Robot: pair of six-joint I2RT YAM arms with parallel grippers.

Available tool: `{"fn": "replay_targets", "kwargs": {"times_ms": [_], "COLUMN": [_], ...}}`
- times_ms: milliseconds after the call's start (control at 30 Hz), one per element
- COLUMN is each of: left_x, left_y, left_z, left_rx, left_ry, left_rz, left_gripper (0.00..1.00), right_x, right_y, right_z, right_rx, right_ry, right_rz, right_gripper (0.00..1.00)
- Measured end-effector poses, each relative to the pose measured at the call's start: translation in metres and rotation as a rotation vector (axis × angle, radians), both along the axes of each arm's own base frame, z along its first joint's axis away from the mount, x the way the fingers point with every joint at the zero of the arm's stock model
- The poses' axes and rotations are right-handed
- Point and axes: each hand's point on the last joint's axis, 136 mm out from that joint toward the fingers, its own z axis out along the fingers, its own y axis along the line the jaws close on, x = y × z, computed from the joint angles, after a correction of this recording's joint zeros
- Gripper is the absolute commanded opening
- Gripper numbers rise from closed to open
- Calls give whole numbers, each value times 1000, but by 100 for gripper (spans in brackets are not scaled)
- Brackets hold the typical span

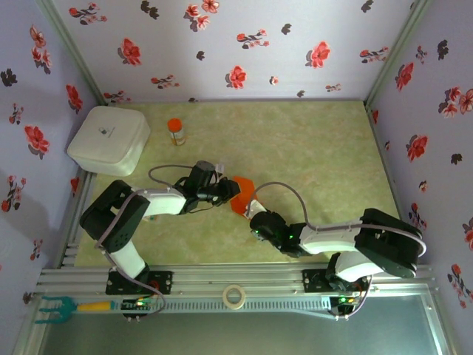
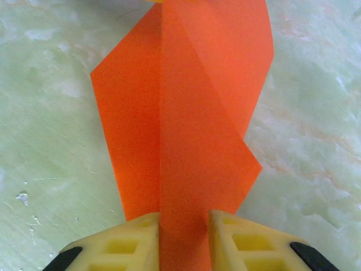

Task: Fold a paper plane with a square sheet of paper (pick it up from the middle)
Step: Fourth fold the wing at the center of the table.

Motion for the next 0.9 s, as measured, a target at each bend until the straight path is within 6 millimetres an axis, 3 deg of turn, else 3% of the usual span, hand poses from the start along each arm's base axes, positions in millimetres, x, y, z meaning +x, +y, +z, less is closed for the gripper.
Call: {"fn": "replay_targets", "kwargs": {"times_ms": [533,900], "left_x": [0,3], "left_y": [0,1], "left_z": [0,1], "left_rx": [0,3], "left_ry": [0,2], "left_rz": [0,6], "left_gripper": [24,43], "right_x": [3,2], "right_y": [1,-1], "right_z": [-1,-4], "right_rx": [35,50], "right_ry": [28,46], "right_rz": [2,10], "right_gripper": [16,16]}}
